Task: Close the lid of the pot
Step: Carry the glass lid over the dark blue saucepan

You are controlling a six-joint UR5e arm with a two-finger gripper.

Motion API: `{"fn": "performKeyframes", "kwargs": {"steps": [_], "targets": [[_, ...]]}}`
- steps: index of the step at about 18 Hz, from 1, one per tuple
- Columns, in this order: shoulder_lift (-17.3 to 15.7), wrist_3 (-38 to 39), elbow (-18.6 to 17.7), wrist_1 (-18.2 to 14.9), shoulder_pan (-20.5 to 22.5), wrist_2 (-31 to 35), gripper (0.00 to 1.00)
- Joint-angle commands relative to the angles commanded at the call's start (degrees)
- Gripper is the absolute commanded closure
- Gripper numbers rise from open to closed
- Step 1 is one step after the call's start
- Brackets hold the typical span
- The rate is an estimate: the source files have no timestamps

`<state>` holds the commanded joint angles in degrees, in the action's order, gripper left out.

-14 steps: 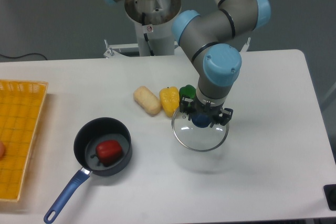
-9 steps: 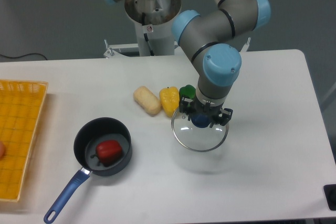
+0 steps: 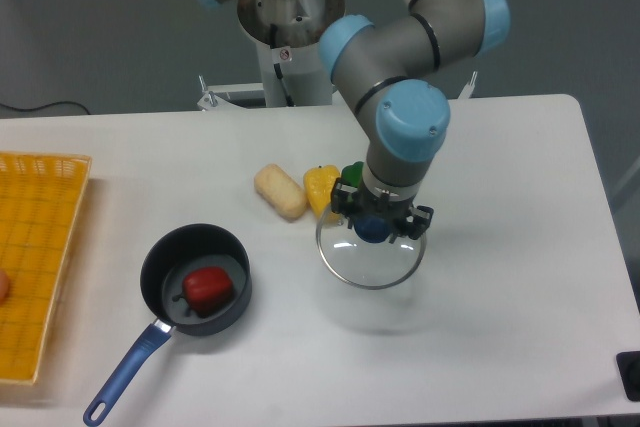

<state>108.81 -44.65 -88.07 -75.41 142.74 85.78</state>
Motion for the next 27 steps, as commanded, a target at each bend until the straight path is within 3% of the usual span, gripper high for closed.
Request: {"fn": "performKeyframes", "kwargs": {"steps": [18,27], "targets": [[0.61,8.18,2.02,-0.35,-13.18,3.25,0.48],[3.86,10.81,2.99,0.79,-18.81,3.87,0.48]]}}
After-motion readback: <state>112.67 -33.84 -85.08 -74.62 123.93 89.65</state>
